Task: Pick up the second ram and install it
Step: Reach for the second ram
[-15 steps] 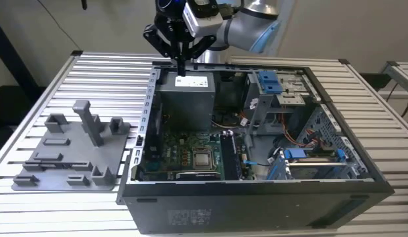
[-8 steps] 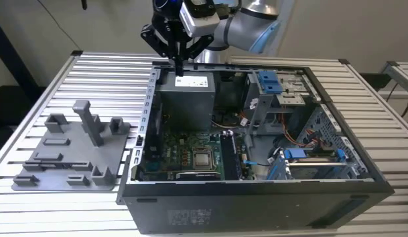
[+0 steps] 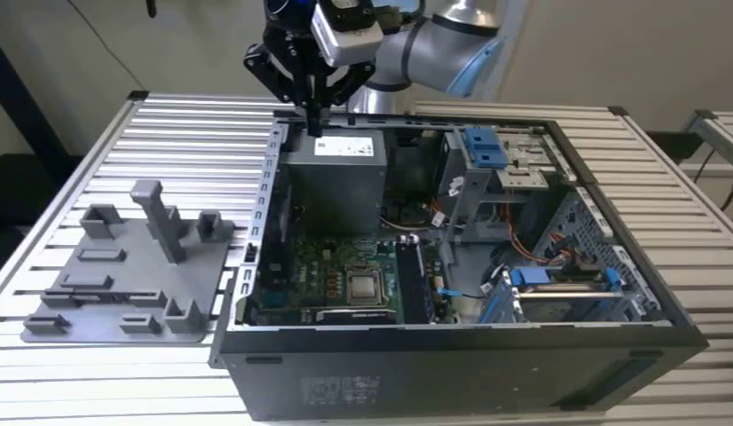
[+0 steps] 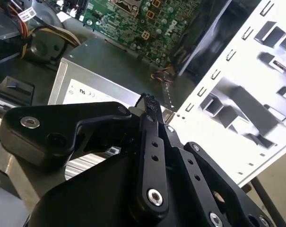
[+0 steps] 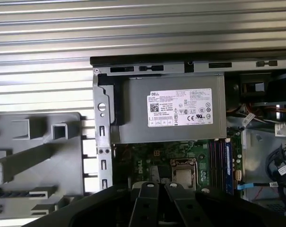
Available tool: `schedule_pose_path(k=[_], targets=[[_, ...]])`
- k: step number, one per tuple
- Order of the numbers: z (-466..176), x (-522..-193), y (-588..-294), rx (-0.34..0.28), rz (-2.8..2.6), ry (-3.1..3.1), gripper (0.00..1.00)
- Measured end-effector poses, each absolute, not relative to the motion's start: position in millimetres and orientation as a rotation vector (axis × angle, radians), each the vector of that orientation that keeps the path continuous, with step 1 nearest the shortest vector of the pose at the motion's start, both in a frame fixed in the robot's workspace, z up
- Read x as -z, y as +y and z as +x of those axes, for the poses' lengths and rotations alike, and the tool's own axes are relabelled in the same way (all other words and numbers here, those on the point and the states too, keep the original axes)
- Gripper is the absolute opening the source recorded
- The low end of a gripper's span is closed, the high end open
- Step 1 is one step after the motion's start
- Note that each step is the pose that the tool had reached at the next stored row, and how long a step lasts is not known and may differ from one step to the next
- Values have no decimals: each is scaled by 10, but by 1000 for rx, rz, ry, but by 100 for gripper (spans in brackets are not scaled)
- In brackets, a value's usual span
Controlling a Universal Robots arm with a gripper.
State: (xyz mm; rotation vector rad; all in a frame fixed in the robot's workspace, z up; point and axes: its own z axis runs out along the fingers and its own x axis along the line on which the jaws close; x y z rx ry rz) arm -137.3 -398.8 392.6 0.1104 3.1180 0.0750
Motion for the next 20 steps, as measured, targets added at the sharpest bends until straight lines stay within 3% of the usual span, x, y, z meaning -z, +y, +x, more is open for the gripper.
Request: schedule_pose_path(k=[20], targets=[[-1663, -3926, -3988, -75, 110, 3118, 11]])
